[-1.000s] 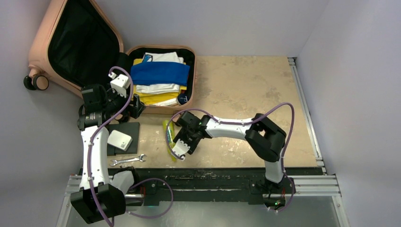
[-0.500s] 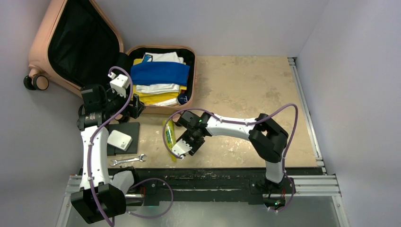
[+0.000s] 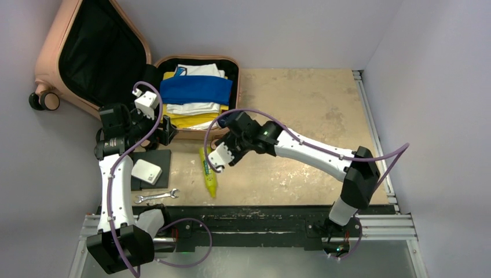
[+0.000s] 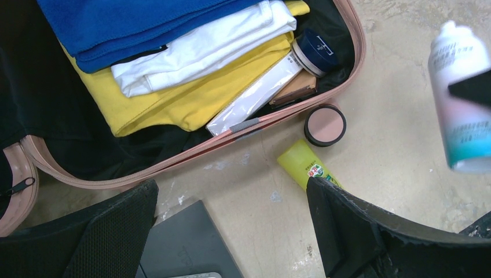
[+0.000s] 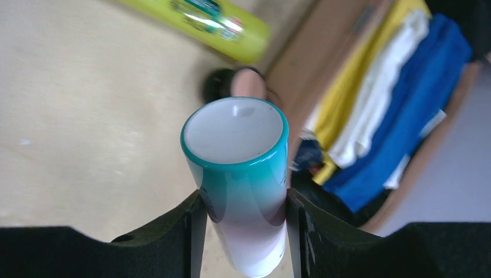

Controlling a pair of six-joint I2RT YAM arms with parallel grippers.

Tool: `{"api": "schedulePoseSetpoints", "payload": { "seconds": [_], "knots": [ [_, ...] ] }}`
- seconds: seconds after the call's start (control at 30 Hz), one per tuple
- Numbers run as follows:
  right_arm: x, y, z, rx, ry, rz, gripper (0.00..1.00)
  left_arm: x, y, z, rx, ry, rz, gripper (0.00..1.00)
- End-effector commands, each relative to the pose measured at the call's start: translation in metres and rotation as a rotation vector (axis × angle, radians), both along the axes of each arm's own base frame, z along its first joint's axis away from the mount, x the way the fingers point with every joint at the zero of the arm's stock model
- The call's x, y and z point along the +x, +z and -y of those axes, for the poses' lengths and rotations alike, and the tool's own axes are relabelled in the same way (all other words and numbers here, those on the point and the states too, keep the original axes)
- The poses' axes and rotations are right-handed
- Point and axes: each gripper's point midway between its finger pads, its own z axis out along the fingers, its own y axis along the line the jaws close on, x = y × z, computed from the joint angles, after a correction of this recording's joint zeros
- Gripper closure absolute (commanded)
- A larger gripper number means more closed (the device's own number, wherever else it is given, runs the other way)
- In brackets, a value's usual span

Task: Pack the luggage
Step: Pick up the personal item from the center of the board, then place the personal item in the luggage.

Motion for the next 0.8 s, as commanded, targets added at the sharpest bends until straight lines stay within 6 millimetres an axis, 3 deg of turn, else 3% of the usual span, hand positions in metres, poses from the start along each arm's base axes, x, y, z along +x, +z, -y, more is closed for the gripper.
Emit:
{"api": "schedulePoseSetpoints", "payload": {
  "seconds": [0.0, 0.2, 0.4, 0.57, 0.7, 0.77],
  "knots": [
    [0.043, 0.078, -0.004, 0.193, -0.091, 0.198, 0.88, 0.000, 0.003, 0.002, -0.009, -0.021, 0.022, 0.01],
    [0.074, 0.111, -0.011, 0.281, -0.062, 0.426, 0.94, 0.001, 0.002, 0.001, -0.012, -0.018, 0.018, 0.01],
    [0.137, 0.133, -0.014, 0.216, -0.100, 0.594, 0.96, 0.001, 0.000, -0.001, -0.011, -0.011, 0.011, 0.01],
    [0.183, 0.128, -0.008, 0.187, -0.186, 0.636, 0.96, 0.002, -0.002, -0.004, -0.007, 0.001, 0.008, 0.01],
    [0.205, 0.115, -0.008, 0.169, -0.203, 0.624, 0.96, 0.003, -0.004, -0.006, -0.007, 0.009, 0.001, 0.01],
    [0.213, 0.113, -0.014, 0.035, -0.034, 0.732, 0.97, 0.004, -0.005, -0.007, -0.005, 0.013, 0.000, 0.01]
  ]
}}
